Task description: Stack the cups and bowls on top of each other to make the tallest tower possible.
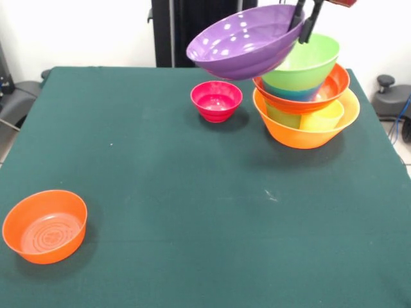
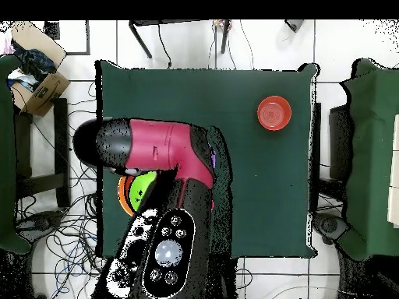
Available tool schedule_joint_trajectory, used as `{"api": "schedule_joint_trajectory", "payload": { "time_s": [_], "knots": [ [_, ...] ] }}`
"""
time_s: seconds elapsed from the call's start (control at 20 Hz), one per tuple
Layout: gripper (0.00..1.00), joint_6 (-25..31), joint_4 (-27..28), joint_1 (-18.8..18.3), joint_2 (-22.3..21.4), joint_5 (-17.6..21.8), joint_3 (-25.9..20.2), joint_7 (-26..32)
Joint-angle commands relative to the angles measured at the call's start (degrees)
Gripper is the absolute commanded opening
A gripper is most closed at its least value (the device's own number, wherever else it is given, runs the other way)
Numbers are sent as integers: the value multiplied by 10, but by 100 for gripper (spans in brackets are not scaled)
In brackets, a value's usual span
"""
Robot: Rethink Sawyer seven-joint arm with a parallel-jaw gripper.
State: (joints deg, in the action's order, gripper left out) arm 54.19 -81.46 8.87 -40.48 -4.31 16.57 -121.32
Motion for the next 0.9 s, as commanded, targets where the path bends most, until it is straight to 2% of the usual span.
{"api": "schedule_joint_trajectory", "payload": {
  "time_s": [0.05, 0.35, 0.55, 0.9],
  "knots": [
    [0, 75, 30, 25, 34, -16, -18, -147],
    [0, 102, -3, 53, -1, -23, -10, -158],
    [0, 92, -17, 65, -2, -26, -11, -164],
    [0, 84, -8, 74, 16, -35, -12, -173]
  ]
}}
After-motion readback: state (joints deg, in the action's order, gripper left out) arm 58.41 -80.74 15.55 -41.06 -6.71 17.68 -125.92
